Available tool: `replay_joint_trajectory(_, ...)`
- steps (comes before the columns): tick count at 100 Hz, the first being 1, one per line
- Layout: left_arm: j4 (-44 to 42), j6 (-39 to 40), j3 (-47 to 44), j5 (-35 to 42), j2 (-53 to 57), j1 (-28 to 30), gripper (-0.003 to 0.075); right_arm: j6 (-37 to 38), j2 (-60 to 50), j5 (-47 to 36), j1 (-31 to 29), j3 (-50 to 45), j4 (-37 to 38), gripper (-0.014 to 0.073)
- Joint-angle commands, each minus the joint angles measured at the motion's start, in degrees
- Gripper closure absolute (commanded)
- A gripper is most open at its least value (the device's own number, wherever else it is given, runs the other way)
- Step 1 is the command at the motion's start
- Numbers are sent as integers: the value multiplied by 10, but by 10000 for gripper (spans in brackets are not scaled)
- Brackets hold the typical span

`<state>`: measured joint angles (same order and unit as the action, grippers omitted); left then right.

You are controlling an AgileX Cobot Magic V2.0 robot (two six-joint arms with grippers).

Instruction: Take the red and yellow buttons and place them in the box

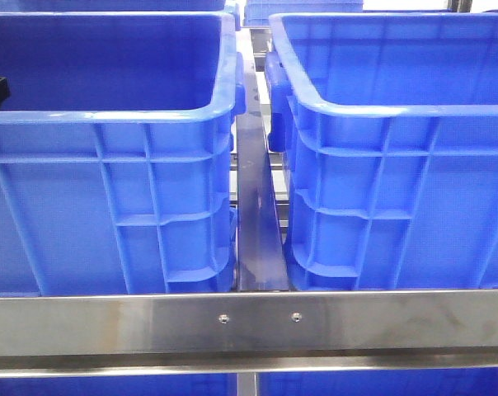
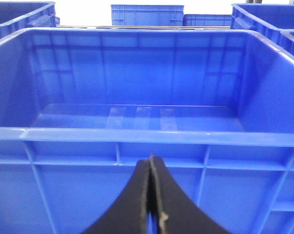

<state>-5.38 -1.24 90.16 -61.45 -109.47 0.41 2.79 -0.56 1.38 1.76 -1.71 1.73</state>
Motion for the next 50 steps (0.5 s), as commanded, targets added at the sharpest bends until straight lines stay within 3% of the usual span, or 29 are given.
replay_joint_trajectory(1, 0, 0, 18, 12, 29, 1, 339, -3, -14, -42, -1, 10, 1, 652)
replay_joint_trajectory(12, 0, 0, 18, 12, 29, 1, 585, -3, -14, -42, -1, 10, 1, 652)
replay_joint_trajectory(22, 0, 0, 18, 12, 29, 1, 742, -3, -14, -42, -1, 10, 1, 652)
replay_joint_trajectory(32, 0, -7, 18, 14, 37, 1, 740, -3, -14, -42, -1, 10, 1, 652)
replay_joint_trajectory(50, 38, -117, 18, 20, 67, -8, 740, -3, -14, -42, -1, 10, 1, 652)
